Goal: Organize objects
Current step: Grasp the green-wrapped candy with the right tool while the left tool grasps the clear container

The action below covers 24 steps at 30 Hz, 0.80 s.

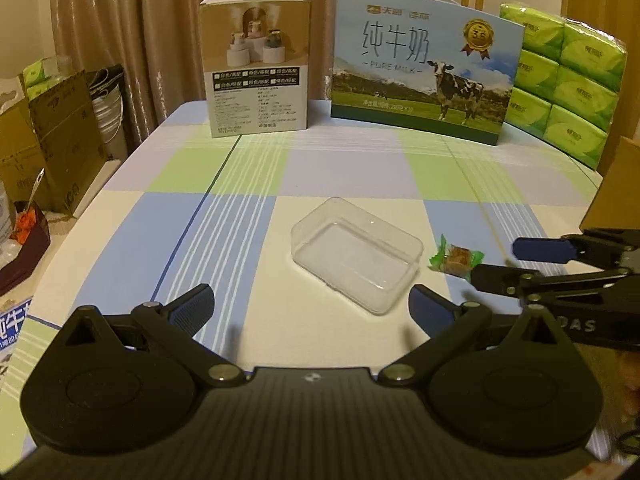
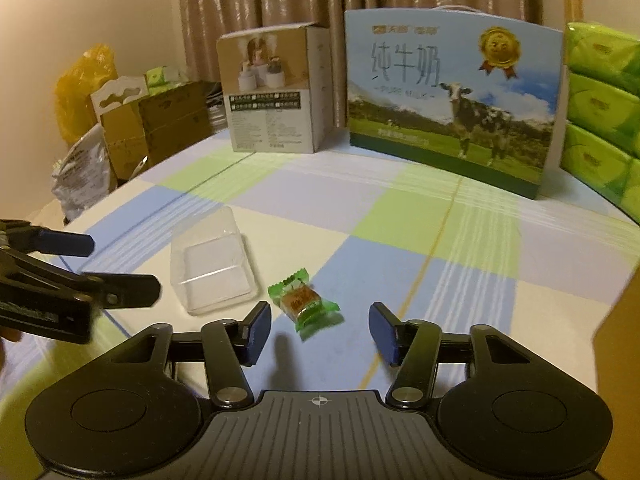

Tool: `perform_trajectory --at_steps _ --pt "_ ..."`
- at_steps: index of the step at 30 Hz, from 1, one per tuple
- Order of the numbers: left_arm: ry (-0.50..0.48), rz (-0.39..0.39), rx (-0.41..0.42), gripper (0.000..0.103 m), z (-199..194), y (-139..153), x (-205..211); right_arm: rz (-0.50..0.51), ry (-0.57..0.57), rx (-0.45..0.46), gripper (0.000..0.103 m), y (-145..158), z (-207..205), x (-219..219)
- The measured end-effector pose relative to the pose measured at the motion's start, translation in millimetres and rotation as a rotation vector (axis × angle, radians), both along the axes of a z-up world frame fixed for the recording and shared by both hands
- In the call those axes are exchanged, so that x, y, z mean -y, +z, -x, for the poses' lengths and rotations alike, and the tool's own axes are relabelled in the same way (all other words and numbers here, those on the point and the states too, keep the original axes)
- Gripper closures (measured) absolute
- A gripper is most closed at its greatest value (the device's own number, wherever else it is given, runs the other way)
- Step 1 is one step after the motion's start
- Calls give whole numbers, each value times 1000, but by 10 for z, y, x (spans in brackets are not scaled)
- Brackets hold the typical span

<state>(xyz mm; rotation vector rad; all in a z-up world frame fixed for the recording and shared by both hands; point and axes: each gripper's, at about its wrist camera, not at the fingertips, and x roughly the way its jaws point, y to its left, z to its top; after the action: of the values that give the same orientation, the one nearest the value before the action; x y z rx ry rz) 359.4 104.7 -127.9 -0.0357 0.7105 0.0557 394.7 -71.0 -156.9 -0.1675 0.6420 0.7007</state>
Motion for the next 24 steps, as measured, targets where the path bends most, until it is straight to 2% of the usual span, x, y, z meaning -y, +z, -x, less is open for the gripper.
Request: perform_trajectory --at_steps 5,8,16,18,21,24 --pt "26 23 -12 1 -7 -59 -97 35 25 40 63 -121 -57 -133" --pt "30 36 -15 1 -14 -82 -133 40 41 52 77 -122 -39 -178" --pt "50 45 -11 1 1 -69 -227 -5 27 23 79 -76 -73 -266" --pt "58 52 -4 1 8 -56 -263 -31 79 18 80 -61 -30 -293" --pt "64 61 -2 1 2 -50 -308 -36 216 20 80 -39 101 -341" --pt "60 86 2 2 -6 -59 -319 8 206 36 80 -48 154 -347"
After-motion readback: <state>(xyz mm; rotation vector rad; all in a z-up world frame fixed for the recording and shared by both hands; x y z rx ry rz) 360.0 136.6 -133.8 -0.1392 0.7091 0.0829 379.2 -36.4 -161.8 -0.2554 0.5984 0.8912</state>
